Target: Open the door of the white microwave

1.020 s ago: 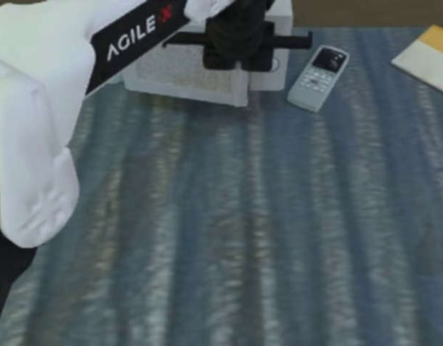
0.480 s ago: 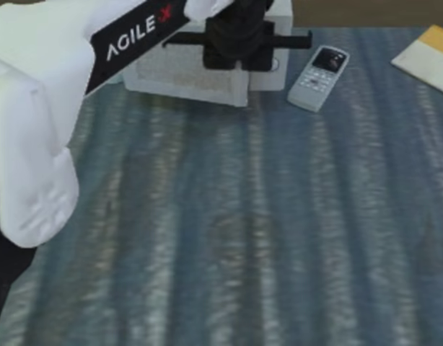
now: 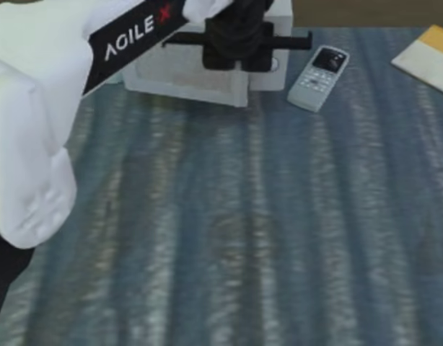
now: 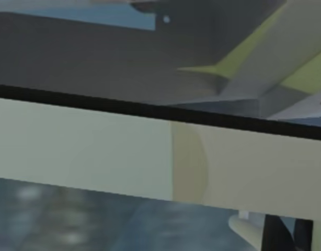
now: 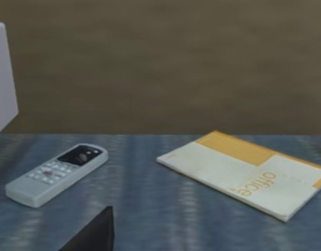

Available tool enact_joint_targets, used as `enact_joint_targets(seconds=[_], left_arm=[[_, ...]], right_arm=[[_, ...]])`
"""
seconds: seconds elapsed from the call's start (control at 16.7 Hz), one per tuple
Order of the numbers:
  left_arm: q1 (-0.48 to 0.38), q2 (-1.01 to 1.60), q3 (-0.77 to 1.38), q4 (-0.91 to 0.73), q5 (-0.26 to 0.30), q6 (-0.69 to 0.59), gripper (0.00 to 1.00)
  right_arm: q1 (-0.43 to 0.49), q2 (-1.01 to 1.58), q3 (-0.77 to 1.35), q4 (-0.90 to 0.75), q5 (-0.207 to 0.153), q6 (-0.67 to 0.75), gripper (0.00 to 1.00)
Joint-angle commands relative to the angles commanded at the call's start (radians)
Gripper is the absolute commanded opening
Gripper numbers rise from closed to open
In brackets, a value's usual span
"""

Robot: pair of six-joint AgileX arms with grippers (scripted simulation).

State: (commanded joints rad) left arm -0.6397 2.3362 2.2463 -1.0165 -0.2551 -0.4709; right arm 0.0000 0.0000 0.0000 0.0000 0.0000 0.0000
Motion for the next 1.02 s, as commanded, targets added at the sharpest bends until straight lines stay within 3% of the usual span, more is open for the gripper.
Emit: enact_joint_targets(seconds=[0.36, 1.02], left_arm=[[0.016, -0.114, -0.189, 0.096, 0.040, 0.089, 0.00], [0.017, -0.120, -0.196, 0.102, 0.043, 0.093, 0.00]], right_arm=[[0.000, 0.000, 0.000, 0.000, 0.000, 0.000, 1.00], [0.000, 0.000, 0.000, 0.000, 0.000, 0.000, 1.00]])
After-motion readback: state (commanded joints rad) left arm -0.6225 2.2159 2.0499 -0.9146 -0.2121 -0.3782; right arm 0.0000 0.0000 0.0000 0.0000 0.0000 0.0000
